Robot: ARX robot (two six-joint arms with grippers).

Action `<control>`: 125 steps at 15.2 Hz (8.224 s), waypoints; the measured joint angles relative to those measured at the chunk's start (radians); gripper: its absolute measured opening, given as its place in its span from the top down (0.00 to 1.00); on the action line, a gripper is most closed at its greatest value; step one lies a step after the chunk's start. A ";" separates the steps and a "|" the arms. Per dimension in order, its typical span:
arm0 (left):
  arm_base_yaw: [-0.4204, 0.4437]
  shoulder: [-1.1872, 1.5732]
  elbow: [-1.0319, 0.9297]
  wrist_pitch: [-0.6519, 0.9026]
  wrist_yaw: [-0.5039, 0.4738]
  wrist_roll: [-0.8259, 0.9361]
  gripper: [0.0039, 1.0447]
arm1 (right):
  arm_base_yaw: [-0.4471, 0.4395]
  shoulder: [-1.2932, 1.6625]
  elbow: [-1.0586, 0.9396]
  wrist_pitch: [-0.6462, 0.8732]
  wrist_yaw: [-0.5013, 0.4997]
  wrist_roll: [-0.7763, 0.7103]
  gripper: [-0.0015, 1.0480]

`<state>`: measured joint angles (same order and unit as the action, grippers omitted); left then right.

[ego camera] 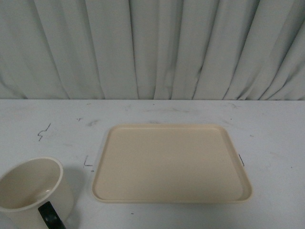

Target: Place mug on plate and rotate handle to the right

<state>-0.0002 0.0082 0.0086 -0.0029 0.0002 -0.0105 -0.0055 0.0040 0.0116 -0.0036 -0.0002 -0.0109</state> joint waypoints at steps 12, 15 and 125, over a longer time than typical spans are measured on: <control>-0.040 0.535 0.393 -0.521 -0.280 -0.082 0.06 | 0.000 0.000 0.000 0.000 0.001 0.002 0.06; 0.025 0.915 0.618 -0.606 -0.026 -0.072 0.06 | 0.001 0.000 0.000 0.000 0.000 0.002 0.06; -0.001 0.000 0.000 -0.001 -0.001 0.011 0.06 | 0.102 1.302 0.819 -0.346 -0.278 -0.033 0.06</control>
<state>-0.0010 0.0082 0.0086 -0.0036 -0.0006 0.0006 0.0963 1.3056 0.8307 -0.3500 -0.2779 -0.0437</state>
